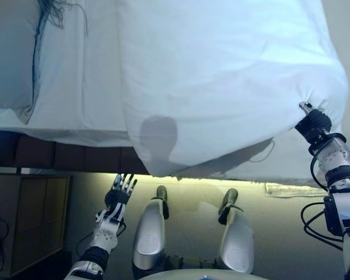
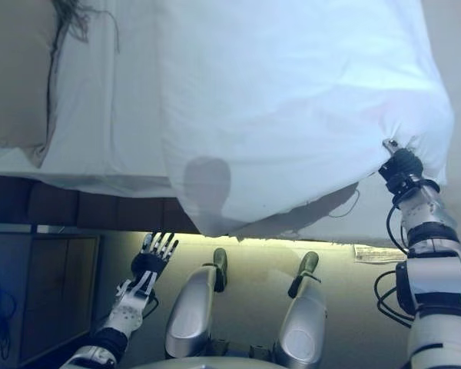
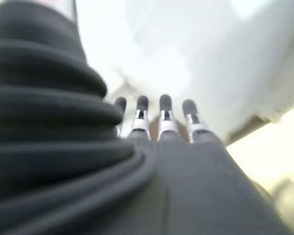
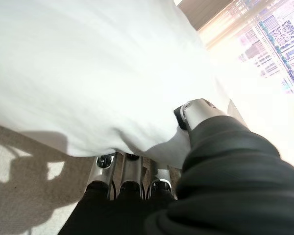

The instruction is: Make the bed neatly

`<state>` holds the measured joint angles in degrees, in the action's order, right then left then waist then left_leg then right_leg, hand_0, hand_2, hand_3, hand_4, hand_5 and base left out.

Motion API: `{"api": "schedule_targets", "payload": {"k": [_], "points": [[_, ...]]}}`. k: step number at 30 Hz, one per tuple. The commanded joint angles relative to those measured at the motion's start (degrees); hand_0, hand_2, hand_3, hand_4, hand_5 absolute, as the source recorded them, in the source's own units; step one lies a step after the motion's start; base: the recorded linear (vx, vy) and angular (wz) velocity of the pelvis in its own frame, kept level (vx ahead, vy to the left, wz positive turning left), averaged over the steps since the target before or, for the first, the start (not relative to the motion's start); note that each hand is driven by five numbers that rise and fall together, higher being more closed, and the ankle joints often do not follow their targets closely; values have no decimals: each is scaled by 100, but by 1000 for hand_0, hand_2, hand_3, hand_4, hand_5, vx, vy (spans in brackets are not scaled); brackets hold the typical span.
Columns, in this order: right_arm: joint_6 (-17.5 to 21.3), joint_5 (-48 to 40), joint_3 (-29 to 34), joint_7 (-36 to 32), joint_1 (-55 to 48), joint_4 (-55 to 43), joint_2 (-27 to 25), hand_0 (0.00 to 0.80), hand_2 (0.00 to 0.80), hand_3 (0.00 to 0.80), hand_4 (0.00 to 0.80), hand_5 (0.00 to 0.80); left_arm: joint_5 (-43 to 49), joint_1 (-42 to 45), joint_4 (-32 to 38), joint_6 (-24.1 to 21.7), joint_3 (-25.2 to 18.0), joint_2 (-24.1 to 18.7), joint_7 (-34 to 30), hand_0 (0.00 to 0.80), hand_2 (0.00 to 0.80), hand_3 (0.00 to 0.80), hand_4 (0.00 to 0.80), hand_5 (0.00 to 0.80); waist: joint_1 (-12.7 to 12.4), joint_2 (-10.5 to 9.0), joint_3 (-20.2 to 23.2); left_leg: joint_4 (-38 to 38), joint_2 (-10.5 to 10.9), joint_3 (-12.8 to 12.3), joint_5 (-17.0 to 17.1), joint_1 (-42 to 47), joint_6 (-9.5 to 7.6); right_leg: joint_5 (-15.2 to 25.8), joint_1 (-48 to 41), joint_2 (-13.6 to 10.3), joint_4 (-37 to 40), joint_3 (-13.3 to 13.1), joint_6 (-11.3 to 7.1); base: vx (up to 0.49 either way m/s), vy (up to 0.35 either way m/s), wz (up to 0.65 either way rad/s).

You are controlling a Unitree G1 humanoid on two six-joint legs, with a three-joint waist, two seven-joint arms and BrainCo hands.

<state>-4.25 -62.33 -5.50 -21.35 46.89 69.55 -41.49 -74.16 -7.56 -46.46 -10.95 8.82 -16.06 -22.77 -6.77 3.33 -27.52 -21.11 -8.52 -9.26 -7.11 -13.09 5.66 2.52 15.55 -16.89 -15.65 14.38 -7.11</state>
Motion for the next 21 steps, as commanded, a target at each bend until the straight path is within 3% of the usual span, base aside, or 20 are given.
{"api": "schedule_targets", "payload": {"k": [1,5,10,16,21], "points": [[151,-187,-153,-317,-42,-521,161,800,800,800,800,800,509,-82,72,-365,-12,-499,96,0,0,0,0,0,7,-260,835,455,-246,52,576,245,134,74,-607,-103,438,186,-206,84,-6,-4],[218,-2,-329,-282,-237,-660,599,800,800,800,800,800,666,-751,125,-68,-229,-948,196,0,0,0,0,0,90,-327,1262,841,-290,-138,631,763,162,136,-1139,-1,882,275,-250,105,-17,1],[222,-30,-544,-57,-199,-708,889,800,800,800,800,800,588,-1404,66,274,-21,-1085,-13,0,0,0,0,0,202,-330,1699,1314,-258,-293,735,1288,150,173,-1571,130,1208,280,-246,106,-9,-10],[134,48,-800,192,31,-704,1164,800,800,800,800,800,823,-2151,-159,1564,560,-868,-217,0,0,0,0,0,326,-319,2140,1647,-255,-377,826,1669,200,101,-1921,253,1360,320,-190,111,-32,-4],[71,82,-960,433,90,-673,1339,800,800,800,800,800,715,-2263,-580,2815,1088,-299,-438,0,0,0,0,0,382,-333,2312,1859,-276,-392,814,1951,216,38,-2213,332,1511,383,-202,105,-46,-5]]}}
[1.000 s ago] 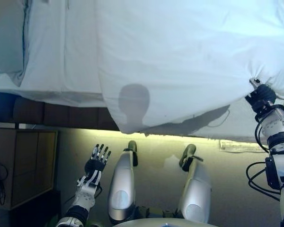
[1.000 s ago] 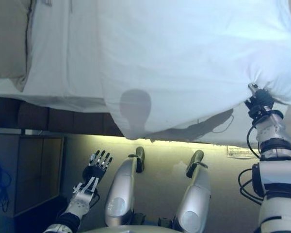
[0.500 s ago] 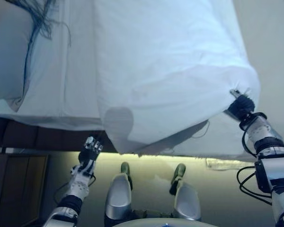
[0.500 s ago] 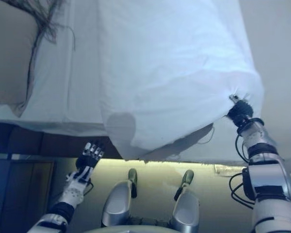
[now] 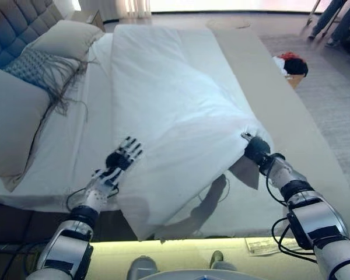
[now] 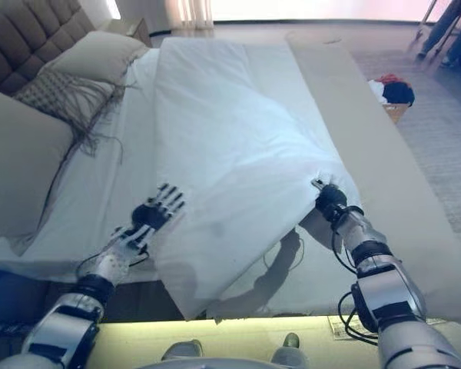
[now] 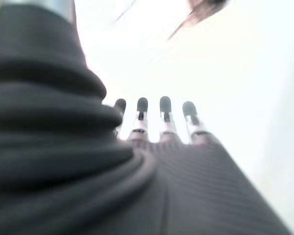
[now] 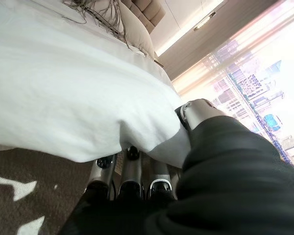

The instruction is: Make the bed neatly

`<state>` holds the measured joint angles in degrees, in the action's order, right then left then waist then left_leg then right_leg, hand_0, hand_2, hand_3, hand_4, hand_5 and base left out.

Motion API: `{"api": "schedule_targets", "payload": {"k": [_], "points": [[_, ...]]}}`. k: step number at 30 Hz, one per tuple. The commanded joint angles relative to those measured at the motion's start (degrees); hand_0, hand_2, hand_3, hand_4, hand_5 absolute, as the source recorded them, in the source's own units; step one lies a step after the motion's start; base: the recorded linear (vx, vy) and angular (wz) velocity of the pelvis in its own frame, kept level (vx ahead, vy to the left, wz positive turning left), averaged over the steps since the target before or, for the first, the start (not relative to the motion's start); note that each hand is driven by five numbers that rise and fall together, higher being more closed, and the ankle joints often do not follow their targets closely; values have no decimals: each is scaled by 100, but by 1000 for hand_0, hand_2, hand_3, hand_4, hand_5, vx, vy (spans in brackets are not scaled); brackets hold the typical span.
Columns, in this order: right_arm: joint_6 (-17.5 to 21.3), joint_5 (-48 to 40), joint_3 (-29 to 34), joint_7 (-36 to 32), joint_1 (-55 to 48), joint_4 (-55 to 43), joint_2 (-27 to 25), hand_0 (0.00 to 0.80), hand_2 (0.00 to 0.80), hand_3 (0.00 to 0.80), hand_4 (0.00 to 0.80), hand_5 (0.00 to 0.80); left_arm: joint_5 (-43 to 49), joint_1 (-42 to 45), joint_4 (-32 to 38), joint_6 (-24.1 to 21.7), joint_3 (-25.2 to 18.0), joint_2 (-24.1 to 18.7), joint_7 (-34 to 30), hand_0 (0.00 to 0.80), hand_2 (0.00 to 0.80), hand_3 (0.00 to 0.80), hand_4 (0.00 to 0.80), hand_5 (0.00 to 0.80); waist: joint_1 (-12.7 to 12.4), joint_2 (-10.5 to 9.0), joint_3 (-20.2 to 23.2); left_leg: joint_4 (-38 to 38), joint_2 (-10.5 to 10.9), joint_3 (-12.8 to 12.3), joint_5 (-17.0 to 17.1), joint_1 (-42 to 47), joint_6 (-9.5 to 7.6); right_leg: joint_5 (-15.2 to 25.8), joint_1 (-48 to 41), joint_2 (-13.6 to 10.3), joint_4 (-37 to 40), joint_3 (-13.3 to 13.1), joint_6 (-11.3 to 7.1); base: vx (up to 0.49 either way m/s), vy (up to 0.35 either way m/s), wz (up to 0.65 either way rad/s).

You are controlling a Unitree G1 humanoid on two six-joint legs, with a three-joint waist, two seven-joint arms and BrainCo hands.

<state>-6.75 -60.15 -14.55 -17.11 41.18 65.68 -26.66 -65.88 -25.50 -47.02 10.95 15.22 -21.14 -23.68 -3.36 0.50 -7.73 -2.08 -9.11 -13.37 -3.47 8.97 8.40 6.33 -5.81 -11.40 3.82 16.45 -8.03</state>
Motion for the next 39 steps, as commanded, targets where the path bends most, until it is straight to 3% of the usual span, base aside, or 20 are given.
{"api": "schedule_targets", "payload": {"k": [1,5,9,13,17,21,26,33,39], "points": [[327,-129,-66,49,648,-290,-109,800,800,800,800,800,-256,-432,-533,942,533,319,-376,0,0,0,0,0,44,-62,362,-17,-213,20,463,-251,-63,-330,-81,-206,-407,175,-106,91,-62,0],[315,-142,-73,185,517,-410,-7,800,800,800,800,800,-1489,-104,-677,1940,659,840,-595,0,0,0,0,0,47,-137,389,125,-240,-2,471,-128,-65,-315,-180,-133,-305,186,-111,76,-71,-4],[368,-75,52,267,373,-462,172,800,800,800,800,800,-3002,250,-933,2770,257,1484,-284,0,0,0,0,0,36,-292,388,186,-297,-39,446,-68,-37,-330,-218,-77,-258,158,-105,76,-92,-3],[405,-137,105,329,247,-656,241,800,800,800,800,800,-3832,587,-1137,2938,186,1824,200,0,0,0,0,0,11,-460,339,256,-370,-86,439,-51,-11,-330,-218,1,-217,129,-106,46,-135,-2],[421,-265,151,495,242,-851,282,800,800,800,800,800,-4712,872,-1168,2636,185,1993,1181,0,0,0,0,0,-71,-713,204,240,-502,-94,462,-169,39,-286,-141,97,-187,137,-113,-2,-184,-2],[556,-503,99,674,311,-982,373,800,800,800,800,800,-4712,878,-1088,2256,352,2075,1777,0,0,0,0,0,-145,-987,9,145,-669,-22,486,-444,75,-232,65,208,-223,143,-116,-93,-236,-2],[717,-880,-23,688,461,-1236,439,800,800,800,800,800,-4712,668,-1028,1636,587,2091,2072,0,0,0,0,0,-128,-1252,-275,-13,-818,74,489,-742,75,-205,296,343,-311,105,-91,-108,-188,-4],[731,-1079,-115,602,358,-1613,544,800,800,800,800,800,-4712,412,-1114,1140,533,2156,2509,0,0,0,0,0,15,-1365,-344,-149,-939,32,440,-803,110,-236,325,468,-314,-18,-47,-19,-104,-5],[703,-1015,-213,561,329,-1863,593,800,800,800,800,800,-4712,184,-1296,1214,496,2174,2666,0,0,0,0,0,179,-1347,-338,-224,-982,-65,432,-805,145,-238,350,501,-301,-134,-35,-14,-43,-6]]}}
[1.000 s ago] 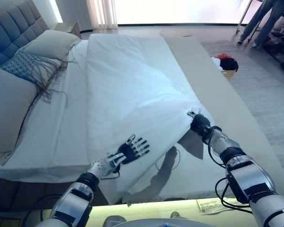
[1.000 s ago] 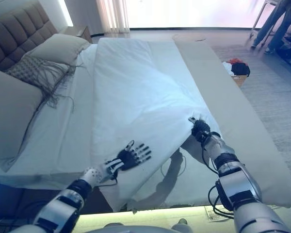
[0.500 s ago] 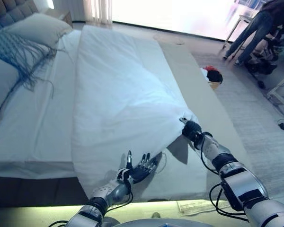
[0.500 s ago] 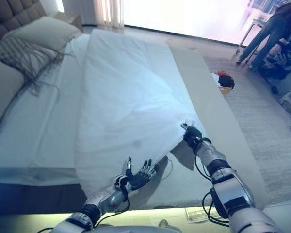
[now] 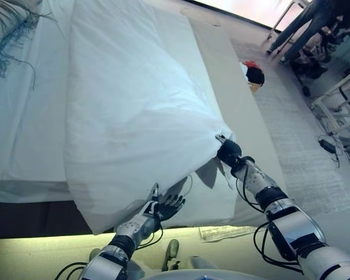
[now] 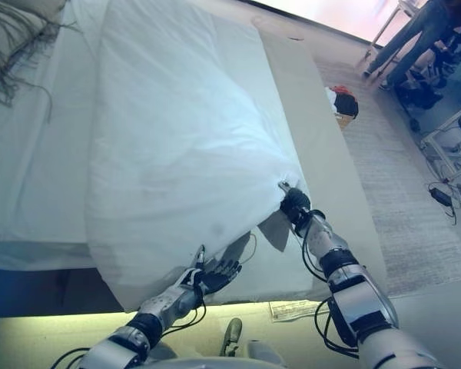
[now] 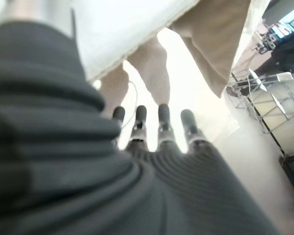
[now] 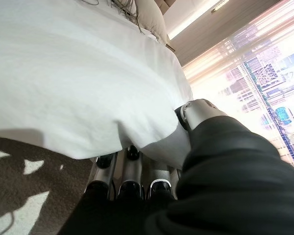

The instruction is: Make the bed neatly

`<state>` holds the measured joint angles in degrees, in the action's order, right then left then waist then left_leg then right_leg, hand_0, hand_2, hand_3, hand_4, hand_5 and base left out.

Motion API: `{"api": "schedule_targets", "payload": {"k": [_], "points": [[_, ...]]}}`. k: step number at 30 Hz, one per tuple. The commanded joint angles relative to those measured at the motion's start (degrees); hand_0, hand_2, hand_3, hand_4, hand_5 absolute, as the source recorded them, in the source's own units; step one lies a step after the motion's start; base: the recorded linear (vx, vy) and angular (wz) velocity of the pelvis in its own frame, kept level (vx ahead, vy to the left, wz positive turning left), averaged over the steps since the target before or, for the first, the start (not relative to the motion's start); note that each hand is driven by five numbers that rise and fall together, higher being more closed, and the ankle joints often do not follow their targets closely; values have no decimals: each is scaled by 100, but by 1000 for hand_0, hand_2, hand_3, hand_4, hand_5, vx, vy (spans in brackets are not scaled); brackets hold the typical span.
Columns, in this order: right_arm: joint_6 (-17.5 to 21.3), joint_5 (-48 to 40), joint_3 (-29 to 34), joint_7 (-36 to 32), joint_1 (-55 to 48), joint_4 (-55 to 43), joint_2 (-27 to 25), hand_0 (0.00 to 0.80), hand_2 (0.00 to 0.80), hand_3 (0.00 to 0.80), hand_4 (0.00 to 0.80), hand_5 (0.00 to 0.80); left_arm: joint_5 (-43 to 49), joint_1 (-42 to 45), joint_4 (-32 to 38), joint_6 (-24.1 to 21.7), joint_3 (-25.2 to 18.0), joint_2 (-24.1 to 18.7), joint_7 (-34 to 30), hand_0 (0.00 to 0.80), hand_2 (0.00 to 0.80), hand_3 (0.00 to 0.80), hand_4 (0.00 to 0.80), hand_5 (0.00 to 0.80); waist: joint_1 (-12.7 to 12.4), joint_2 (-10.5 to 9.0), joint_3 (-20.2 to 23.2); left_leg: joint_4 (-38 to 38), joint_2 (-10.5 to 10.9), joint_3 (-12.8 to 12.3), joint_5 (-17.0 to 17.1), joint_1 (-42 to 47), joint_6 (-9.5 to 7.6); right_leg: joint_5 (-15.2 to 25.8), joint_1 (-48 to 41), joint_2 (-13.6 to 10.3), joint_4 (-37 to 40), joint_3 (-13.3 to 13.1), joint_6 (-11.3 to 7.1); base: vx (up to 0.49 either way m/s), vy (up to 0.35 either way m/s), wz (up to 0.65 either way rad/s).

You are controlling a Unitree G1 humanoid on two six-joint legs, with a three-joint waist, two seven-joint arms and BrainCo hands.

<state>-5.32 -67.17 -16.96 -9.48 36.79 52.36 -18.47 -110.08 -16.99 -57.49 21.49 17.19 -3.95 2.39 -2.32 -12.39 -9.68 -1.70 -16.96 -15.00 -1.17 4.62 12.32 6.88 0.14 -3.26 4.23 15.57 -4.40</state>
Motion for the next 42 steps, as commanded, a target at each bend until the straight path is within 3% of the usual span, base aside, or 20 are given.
{"api": "schedule_targets", "payload": {"k": [1,7,16,33,36,37,42], "points": [[547,-311,6,-234,770,-551,-228,800,800,800,800,800,-292,-701,-285,157,311,468,42,0,0,0,0,0,102,-51,-143,-284,-202,83,198,-371,-242,-299,-241,-312,-355,-69,-397,0,-13,-15],[405,-200,-139,-267,720,-735,-171,800,800,800,800,800,-292,-837,-277,12,410,566,-485,0,0,0,0,0,231,50,-83,-316,-196,-25,185,-275,-228,-324,-283,-327,-371,-165,-399,31,0,-6],[219,5,-176,-217,664,-692,-137,800,800,800,800,800,-292,-1157,-54,-447,178,585,-996,0,0,0,0,0,344,229,14,-268,-179,-112,221,-129,-185,-340,-353,-379,-365,-224,-413,16,41,-7],[-52,584,-14,-253,276,-319,-21,800,800,800,800,800,-292,-815,210,-1270,-183,528,-1224,0,0,0,0,0,170,604,386,167,33,30,310,367,-167,-407,-751,-578,-269,35,-465,50,77,3],[-110,741,6,-243,149,-334,-18,800,800,800,800,800,-292,-662,280,-1374,-211,525,-1218,536,536,536,536,536,131,677,426,233,75,75,323,440,-163,-428,-818,-616,-272,95,-473,47,99,10],[-130,774,11,-242,111,-331,-29,800,800,800,800,800,-292,-618,304,-1435,-215,516,-1211,800,800,800,800,800,114,700,438,267,89,93,332,464,-164,-429,-838,-630,-268,121,-480,41,102,12],[-139,891,65,-279,-45,-273,-58,800,800,800,800,800,-292,-455,280,-1492,-306,437,-1261,800,800,800,800,800,43,773,477,396,152,182,362,556,-166,-431,-923,-678,-242,233,-501,25,76,10]]}}
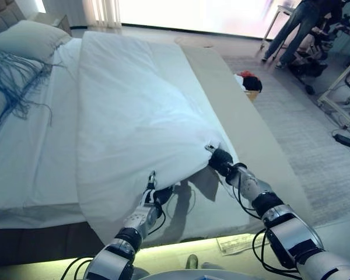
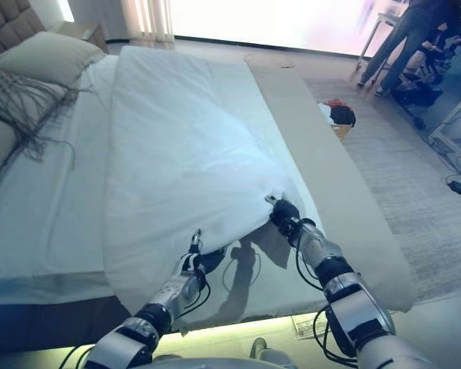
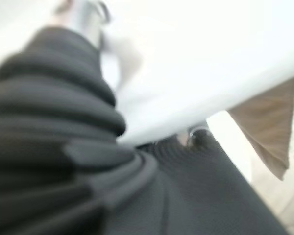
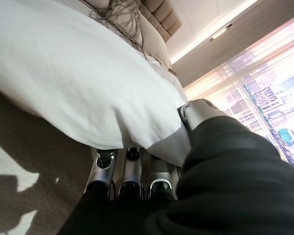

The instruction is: Make the bed neatly

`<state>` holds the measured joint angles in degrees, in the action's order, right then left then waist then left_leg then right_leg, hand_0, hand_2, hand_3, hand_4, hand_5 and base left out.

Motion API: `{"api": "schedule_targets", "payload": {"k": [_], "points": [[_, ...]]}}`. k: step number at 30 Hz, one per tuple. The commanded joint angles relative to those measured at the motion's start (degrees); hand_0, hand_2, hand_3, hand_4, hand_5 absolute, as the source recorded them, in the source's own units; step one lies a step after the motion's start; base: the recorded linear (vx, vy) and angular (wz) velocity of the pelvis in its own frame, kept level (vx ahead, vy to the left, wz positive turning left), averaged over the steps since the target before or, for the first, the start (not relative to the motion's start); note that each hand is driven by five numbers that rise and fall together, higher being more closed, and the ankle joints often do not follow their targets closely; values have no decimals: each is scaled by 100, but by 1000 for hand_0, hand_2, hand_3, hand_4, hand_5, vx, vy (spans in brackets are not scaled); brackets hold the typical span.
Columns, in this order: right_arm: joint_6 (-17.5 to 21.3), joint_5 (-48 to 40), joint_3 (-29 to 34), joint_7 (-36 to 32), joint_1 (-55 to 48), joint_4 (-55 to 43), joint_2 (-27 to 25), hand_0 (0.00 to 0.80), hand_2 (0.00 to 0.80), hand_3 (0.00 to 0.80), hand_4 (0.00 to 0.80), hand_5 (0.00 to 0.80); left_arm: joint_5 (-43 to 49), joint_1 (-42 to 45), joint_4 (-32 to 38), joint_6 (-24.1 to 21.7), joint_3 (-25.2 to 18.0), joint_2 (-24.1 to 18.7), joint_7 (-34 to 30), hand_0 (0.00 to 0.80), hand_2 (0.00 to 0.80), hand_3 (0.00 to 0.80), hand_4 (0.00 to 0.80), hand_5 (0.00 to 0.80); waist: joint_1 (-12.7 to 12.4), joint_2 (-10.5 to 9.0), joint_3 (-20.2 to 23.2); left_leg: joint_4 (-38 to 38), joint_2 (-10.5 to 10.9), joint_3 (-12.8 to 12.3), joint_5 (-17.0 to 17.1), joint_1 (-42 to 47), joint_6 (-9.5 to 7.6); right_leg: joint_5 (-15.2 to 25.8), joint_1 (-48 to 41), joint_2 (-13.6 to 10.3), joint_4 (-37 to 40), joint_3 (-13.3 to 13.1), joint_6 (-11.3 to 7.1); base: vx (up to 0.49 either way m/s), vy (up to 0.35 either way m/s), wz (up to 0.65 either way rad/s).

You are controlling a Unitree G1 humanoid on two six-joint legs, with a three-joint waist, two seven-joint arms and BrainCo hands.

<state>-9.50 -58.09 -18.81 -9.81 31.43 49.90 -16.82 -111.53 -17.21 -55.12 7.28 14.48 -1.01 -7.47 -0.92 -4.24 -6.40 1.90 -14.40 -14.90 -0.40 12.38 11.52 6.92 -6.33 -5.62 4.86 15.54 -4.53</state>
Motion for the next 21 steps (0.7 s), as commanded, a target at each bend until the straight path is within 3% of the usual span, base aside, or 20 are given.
{"api": "schedule_targets", "payload": {"k": [1,10,11,12,17,21], "points": [[284,1,257,-255,456,-26,-232,800,800,800,800,800,-147,-394,38,-116,-69,122,-287,800,800,800,800,800,-115,-28,154,61,-88,191,291,-210,-84,-434,-290,-452,-295,261,-493,4,75,11],[118,166,368,-155,241,-25,-359,800,800,800,800,800,-147,-165,42,-273,-380,-40,-251,800,800,800,800,800,-230,21,175,138,-16,305,310,-155,-83,-434,-375,-529,-288,423,-528,3,66,9],[91,247,389,-150,189,-16,-383,659,659,659,659,659,-147,-135,38,-309,-424,-64,-240,800,800,800,800,800,-238,29,179,153,-2,313,306,-142,-89,-436,-387,-538,-282,436,-532,-1,60,14],[53,332,409,-119,151,-11,-399,0,0,0,0,0,-147,-114,21,-333,-472,-93,-247,800,800,800,800,800,-245,30,186,163,11,323,303,-137,-95,-435,-395,-547,-273,443,-536,-2,61,13],[-441,604,436,-392,-139,46,-498,0,0,0,0,0,100,15,-34,-494,-803,-346,-249,800,800,800,800,800,-260,46,232,228,75,353,301,-108,-122,-418,-438,-585,-211,484,-549,-20,65,4],[-689,795,432,-808,-776,145,-449,0,0,0,0,0,495,182,-104,-485,-1312,-636,-367,800,800,800,800,800,-229,98,275,285,159,410,311,-125,-179,-392,-421,-633,-184,470,-560,-65,87,3]]}}
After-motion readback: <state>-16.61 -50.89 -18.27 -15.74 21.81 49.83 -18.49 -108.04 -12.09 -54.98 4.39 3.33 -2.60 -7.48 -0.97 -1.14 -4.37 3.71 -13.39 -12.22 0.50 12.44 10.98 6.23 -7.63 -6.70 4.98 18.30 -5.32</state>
